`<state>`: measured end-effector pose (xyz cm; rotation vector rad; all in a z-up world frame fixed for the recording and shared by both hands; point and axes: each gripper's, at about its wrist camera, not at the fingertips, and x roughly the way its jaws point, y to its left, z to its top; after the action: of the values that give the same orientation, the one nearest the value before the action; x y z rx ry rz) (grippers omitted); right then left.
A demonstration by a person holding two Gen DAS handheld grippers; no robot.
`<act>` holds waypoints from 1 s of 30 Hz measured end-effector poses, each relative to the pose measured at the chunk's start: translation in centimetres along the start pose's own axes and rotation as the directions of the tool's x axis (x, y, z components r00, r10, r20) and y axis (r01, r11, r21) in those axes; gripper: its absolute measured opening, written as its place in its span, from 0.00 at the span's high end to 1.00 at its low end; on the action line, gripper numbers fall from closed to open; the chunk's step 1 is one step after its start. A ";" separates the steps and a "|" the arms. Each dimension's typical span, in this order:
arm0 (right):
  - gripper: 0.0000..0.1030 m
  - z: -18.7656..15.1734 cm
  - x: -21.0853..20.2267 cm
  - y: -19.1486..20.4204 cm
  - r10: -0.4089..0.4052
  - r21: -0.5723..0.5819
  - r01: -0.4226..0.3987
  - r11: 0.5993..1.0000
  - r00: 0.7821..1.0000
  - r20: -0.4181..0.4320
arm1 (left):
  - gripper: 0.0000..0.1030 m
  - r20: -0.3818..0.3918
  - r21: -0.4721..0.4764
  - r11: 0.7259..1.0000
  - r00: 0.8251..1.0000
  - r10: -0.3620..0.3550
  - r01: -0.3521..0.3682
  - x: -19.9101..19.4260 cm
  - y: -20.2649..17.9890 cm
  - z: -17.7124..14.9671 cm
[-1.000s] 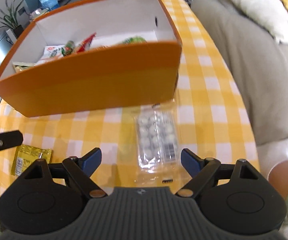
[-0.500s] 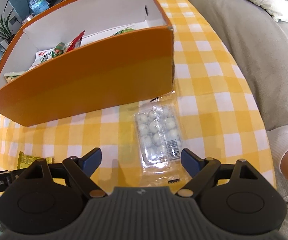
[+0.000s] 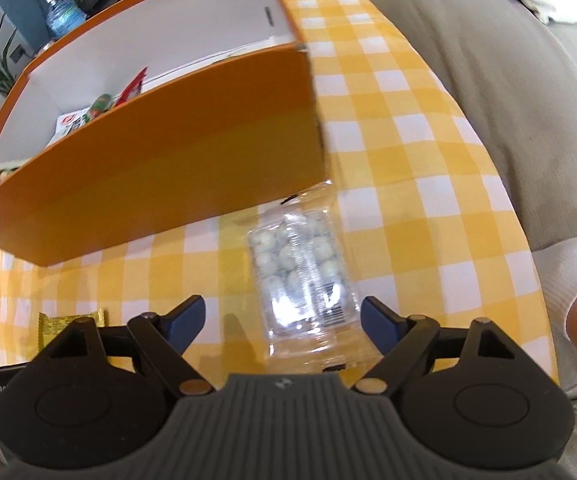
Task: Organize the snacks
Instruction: 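Grasp the yellow wafer packet with the left tool while the right tool grasps the clear candy packet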
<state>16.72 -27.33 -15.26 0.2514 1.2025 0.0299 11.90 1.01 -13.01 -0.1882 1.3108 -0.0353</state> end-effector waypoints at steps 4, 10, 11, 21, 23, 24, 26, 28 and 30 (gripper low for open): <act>0.23 0.4 0.2 -0.5 0.007 0.005 -0.007 1.000 1.000 0.014 | 0.15 0.034 0.118 0.993 0.999 0.002 -0.006 0.5 -2.6 -0.2; 0.23 0.8 1.0 -0.5 0.001 -0.011 -0.001 1.000 1.000 0.013 | 0.10 0.084 0.189 0.981 0.996 0.030 -0.045 1.2 -5.2 0.0; 0.23 0.8 1.3 -0.4 -0.004 -0.018 0.004 1.000 1.000 0.008 | 0.10 0.093 0.192 0.980 0.995 0.027 -0.044 1.3 -5.4 0.1; 0.26 1.0 2.2 -0.2 -0.042 -0.012 0.042 0.999 0.999 0.004 | 0.02 0.144 0.301 0.946 0.987 0.076 -0.117 2.7 -8.2 0.4; 0.23 0.7 2.1 0.2 -0.047 -0.026 0.047 0.999 0.999 0.003 | 0.01 0.148 0.303 0.945 0.986 0.078 -0.120 2.8 -8.2 0.2; 0.22 0.6 2.2 0.4 -0.051 -0.032 0.051 0.998 0.999 0.006 | 0.01 0.143 0.299 0.948 0.987 0.073 -0.113 2.8 -8.2 0.2; 0.21 0.5 2.3 0.7 -0.063 -0.043 0.064 0.997 0.998 0.009 | 0.01 0.141 0.307 0.945 0.987 0.072 -0.113 2.9 -8.3 0.2; 0.20 0.3 2.4 1.1 -0.079 -0.064 0.080 0.995 0.997 0.014 | 0.01 0.138 0.309 0.945 0.988 0.070 -0.110 2.9 -8.3 0.1; 0.21 0.1 2.5 1.6 -0.098 -0.089 0.099 0.991 0.995 0.021 | 0.03 0.133 0.315 0.943 0.989 0.066 -0.106 2.9 -8.4 0.1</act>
<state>17.84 -25.43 -17.20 0.1130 1.1923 -0.0042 13.45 -7.65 -14.41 0.1442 1.1723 -0.1601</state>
